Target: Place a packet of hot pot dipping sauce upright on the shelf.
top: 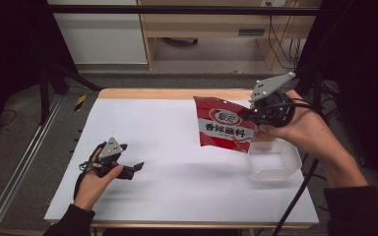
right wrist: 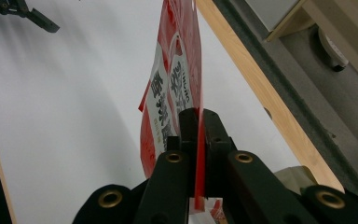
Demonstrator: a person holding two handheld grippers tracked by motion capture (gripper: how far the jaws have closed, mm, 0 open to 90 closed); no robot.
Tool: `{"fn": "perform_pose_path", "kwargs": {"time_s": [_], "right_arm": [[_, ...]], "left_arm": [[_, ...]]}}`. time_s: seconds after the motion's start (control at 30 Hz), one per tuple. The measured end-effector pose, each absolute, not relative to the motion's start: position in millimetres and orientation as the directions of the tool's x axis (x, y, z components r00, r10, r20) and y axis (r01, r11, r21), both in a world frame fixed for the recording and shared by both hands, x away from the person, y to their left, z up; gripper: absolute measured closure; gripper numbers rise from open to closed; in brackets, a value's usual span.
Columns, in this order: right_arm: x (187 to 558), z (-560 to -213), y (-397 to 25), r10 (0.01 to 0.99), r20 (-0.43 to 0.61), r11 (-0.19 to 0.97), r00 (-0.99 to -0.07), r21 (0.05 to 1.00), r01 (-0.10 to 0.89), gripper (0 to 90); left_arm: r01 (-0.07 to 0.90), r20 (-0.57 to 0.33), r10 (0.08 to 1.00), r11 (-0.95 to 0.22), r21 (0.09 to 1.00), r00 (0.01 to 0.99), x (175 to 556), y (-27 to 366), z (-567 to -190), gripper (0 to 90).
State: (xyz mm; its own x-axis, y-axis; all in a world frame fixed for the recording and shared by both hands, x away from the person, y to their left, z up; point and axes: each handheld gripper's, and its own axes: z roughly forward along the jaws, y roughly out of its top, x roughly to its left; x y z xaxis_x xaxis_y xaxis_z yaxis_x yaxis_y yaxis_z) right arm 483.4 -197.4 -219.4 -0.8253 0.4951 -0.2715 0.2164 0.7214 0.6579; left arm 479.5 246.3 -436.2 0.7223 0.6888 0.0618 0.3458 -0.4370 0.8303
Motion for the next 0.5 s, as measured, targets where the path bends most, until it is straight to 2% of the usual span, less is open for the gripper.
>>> {"fn": "perform_pose_path", "kwargs": {"time_s": [0.5], "right_arm": [[475.2,-207.0,-234.5,0.558,-0.284,0.680,-0.779,0.694,0.234,90.0]], "left_arm": [[0.351,0.058,0.696,-0.430,0.832,0.716,479.7,249.1,-436.9,7.0]]}}
